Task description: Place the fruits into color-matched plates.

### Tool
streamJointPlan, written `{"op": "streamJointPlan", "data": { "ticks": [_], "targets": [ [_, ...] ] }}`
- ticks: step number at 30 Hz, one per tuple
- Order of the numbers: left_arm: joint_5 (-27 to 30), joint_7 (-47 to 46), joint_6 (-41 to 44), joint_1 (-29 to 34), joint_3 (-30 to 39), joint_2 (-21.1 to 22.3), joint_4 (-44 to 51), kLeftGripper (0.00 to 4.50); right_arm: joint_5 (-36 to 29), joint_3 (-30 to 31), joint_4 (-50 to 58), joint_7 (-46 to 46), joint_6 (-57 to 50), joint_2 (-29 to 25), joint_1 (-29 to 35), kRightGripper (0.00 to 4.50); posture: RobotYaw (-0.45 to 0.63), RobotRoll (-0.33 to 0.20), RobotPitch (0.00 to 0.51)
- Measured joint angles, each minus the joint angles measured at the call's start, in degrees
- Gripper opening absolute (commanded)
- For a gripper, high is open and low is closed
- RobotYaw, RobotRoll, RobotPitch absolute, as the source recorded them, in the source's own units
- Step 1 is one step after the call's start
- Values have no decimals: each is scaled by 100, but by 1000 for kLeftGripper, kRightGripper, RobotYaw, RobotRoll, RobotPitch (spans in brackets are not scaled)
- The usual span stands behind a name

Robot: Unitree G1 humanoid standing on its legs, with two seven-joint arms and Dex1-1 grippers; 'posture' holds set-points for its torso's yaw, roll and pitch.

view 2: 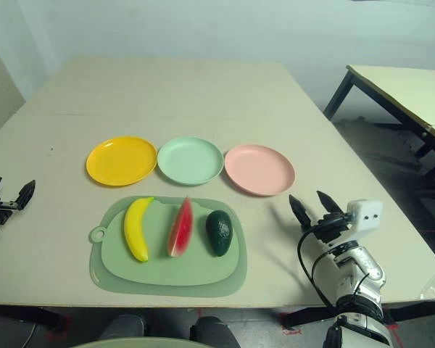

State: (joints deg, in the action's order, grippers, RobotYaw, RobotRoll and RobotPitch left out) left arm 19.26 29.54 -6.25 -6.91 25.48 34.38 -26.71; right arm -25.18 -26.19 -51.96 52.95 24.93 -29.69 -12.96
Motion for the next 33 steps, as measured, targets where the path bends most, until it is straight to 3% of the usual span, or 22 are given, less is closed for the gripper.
{"op": "streamJointPlan", "data": {
  "ticks": [7, 17, 22, 28, 33],
  "targets": [
    [6, -39, 5, -311, 25, 110, -61, 4477, 0, -2, -66, -10, 46, 28, -12, 4500, 131, 0, 0],
    [98, 77, 7, -134, 28, -3, -59, 4477, -29, -16, -56, 102, 45, -193, 100, 4500, 105, 0, 1],
    [750, 1512, 465, 456, -55, 126, 516, 4477, -193, -11, 546, 106, -623, -207, 308, 4500, 112, 0, 22],
    [933, 3594, 550, 1445, -194, 1235, 1044, 4477, -101, 82, 2080, -502, -1748, -483, 573, 4500, 107, 0, 32],
    [997, 4636, 449, 1743, -347, 1563, 1537, 4477, -90, 562, 4116, -453, -3181, -1043, 1097, 4500, 77, 0, 29]
  ]
}}
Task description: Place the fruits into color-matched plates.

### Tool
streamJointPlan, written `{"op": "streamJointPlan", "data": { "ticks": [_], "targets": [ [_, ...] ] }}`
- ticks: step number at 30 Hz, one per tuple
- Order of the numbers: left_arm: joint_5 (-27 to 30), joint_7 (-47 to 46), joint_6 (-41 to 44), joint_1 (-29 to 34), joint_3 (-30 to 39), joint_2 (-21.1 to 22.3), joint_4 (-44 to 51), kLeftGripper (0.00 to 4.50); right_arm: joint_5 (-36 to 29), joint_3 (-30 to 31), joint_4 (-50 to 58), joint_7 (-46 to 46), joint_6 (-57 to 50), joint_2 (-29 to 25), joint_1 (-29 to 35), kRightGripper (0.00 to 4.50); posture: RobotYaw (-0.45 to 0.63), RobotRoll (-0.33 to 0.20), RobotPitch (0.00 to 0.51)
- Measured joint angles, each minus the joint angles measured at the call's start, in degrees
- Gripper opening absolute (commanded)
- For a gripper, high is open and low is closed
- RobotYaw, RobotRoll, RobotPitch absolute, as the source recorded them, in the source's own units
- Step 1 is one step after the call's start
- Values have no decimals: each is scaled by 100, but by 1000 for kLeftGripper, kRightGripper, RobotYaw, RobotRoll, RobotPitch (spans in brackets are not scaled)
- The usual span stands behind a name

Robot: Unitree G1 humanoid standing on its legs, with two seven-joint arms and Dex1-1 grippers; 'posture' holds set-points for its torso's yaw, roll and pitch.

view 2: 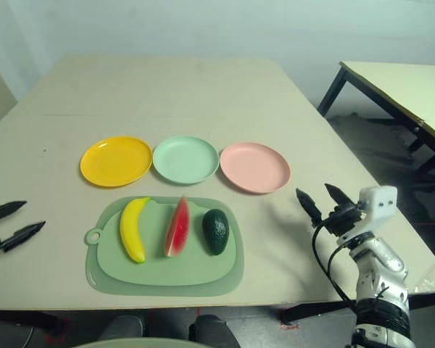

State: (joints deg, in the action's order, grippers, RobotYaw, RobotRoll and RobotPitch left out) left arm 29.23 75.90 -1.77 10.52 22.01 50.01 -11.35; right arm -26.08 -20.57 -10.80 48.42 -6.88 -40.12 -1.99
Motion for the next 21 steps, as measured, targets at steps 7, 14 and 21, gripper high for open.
{"op": "streamJointPlan", "data": {
  "ticks": [7, 14, 21],
  "targets": [
    [74, 61, 180, -729, -274, 12, 662, 4477, -439, 866, 2320, 229, -2842, -1548, -1178, 4500, 60, 0, 18],
    [117, -29, 423, -980, -525, -140, 852, 4477, -989, 1914, 3172, 664, -5139, -2469, -3270, 4500, 70, 0, 8],
    [113, -262, 426, -1004, -518, -240, 845, 4477, 445, 3433, 4081, 1721, -3266, -3068, -3277, 4500, 88, 0, 3]
  ]
}}
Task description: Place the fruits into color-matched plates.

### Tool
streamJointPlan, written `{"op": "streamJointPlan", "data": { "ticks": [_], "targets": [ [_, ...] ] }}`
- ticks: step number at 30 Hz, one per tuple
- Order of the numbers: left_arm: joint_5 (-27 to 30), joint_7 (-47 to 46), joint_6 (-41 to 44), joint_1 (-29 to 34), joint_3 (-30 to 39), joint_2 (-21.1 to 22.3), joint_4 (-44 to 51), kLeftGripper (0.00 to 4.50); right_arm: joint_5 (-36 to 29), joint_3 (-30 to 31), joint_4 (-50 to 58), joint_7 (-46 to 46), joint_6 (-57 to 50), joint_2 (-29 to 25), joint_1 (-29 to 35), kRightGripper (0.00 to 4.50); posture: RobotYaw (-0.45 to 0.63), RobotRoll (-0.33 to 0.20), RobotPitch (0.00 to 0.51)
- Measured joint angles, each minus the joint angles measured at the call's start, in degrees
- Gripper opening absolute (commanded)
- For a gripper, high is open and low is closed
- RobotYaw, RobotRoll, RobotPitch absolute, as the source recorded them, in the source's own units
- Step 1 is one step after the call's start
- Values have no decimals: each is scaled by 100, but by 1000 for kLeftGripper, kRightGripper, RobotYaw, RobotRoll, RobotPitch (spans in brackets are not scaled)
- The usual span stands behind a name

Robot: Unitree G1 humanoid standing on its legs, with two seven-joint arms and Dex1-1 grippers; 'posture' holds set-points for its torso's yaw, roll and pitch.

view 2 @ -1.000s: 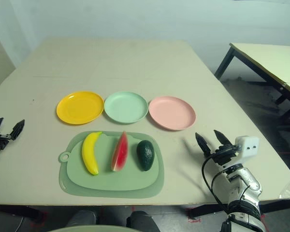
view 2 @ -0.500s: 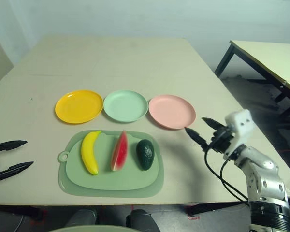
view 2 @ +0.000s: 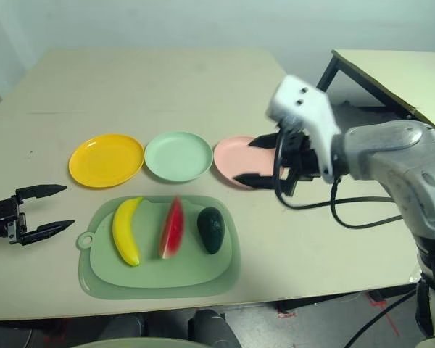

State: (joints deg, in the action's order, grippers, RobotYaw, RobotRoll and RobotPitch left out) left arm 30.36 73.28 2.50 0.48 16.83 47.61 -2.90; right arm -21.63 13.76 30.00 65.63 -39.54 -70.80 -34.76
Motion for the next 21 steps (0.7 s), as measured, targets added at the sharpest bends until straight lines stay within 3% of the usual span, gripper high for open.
{"op": "streamJointPlan", "data": {
  "ticks": [5, 8, 12, 17, 21],
  "targets": [
    [-2, -78, -68, 70, 31, -41, -19, 4477, 1310, 696, -176, 704, 1761, -44, 132, 4500, 105, 0, 1],
    [-7, -105, -116, 109, 45, -50, -58, 4477, 1705, 790, -432, 817, 1992, 198, 96, 4500, 117, 0, 3],
    [-18, -215, -146, 169, 74, -51, 9, 4477, 1220, 656, -562, 423, -546, 1231, -397, 4500, 127, 0, 7],
    [-30, -339, -131, 274, 115, -47, 90, 4477, 124, 2, -335, -10, -4363, 1860, -1089, 4500, 128, 0, 11],
    [-82, -357, -172, 356, 135, -47, 62, 4477, -1086, -266, -768, -774, -5070, 1885, -1027, 4500, 127, 0, 14]
  ]
}}
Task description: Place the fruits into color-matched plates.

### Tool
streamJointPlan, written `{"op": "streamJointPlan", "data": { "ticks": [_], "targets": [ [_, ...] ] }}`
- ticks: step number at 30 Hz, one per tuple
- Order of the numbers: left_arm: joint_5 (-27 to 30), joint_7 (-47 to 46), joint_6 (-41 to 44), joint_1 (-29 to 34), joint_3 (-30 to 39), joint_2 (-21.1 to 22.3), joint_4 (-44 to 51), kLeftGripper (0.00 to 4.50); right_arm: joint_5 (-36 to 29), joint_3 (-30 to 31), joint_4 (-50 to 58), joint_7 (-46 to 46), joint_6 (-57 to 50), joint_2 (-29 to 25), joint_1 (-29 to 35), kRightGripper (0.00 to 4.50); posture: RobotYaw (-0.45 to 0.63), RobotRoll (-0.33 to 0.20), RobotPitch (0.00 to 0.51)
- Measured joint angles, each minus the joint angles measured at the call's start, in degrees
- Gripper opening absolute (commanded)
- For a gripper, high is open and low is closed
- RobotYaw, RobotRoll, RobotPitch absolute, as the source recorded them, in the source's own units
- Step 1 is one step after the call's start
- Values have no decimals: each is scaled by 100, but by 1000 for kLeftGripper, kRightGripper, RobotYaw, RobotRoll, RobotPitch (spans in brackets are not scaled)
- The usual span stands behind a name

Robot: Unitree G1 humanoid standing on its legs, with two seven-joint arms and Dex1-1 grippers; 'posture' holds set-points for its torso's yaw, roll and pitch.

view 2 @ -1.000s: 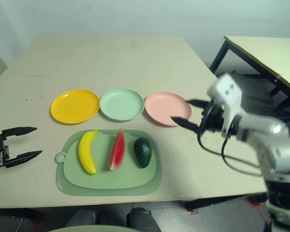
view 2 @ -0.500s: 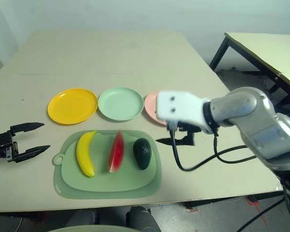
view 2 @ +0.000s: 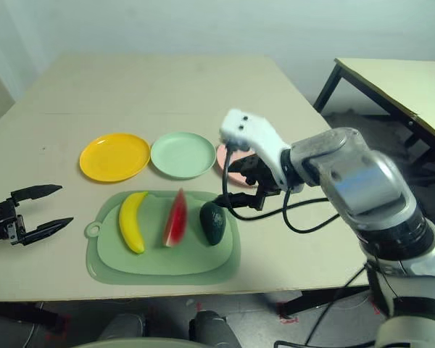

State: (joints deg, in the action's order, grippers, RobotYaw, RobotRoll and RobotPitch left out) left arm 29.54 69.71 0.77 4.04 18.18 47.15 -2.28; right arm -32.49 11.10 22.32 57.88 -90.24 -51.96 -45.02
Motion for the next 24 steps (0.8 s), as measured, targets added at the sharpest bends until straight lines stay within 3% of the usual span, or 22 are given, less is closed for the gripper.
{"op": "streamJointPlan", "data": {
  "ticks": [4, 10, 17, 24],
  "targets": [
    [-16, 0, -48, -11, 3, 0, -23, 4477, -1612, -84, -540, -1433, -1, -37, 34, 4500, 127, 0, 18],
    [-16, 3, -98, -18, 5, 0, -71, 4477, -3250, -160, -1107, -3803, -2, 172, 157, 4500, 127, 0, 21],
    [-21, 55, -210, -30, 5, -2, -252, 4477, -4480, -323, -1471, -5700, -2, 314, 423, 4500, 133, 0, 25],
    [-94, 82, -506, -32, 7, -4, -529, 4477, -5664, -353, -1591, -6974, 44, 416, 695, 4500, 142, 0, 27]
  ]
}}
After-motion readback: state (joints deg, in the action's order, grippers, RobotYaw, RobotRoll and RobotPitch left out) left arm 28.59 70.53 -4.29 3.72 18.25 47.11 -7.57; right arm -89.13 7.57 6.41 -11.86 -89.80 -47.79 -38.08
